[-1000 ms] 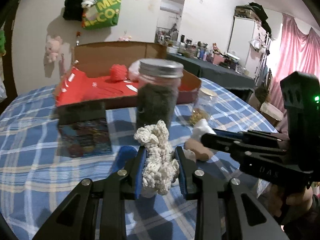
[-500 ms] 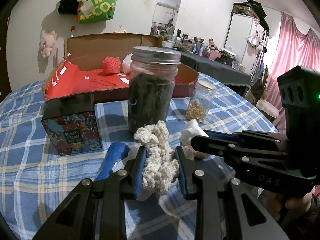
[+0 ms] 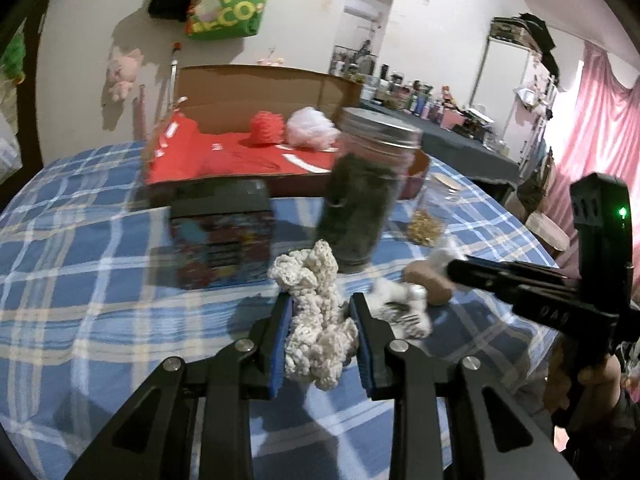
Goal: Organize soft objects
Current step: 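Carry the white plush and cream crochet piece into the box with both tools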
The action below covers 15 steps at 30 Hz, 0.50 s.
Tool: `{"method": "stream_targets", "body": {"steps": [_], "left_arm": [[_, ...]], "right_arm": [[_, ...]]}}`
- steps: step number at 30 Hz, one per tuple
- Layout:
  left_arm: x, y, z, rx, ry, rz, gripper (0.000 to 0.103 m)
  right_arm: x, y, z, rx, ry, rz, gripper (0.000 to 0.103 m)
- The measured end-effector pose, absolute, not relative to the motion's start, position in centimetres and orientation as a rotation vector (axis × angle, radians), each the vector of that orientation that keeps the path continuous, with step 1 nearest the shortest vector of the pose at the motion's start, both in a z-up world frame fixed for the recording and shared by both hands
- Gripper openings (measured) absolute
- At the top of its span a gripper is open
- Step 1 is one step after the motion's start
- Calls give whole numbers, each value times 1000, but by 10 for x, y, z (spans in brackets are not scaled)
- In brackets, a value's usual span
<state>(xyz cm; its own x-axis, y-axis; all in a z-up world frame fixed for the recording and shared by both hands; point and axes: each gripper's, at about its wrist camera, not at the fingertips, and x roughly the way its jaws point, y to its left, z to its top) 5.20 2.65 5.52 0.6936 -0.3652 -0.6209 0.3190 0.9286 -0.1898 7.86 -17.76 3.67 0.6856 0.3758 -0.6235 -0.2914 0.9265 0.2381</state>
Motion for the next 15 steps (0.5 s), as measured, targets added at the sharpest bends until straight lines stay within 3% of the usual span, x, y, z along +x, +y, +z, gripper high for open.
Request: {"method": "stream_targets", "body": {"steps": [15], "left_arm": [[65, 94, 55, -71, 745, -195, 31]], "right_arm": [[94, -223, 38, 134, 780, 292, 17]]}}
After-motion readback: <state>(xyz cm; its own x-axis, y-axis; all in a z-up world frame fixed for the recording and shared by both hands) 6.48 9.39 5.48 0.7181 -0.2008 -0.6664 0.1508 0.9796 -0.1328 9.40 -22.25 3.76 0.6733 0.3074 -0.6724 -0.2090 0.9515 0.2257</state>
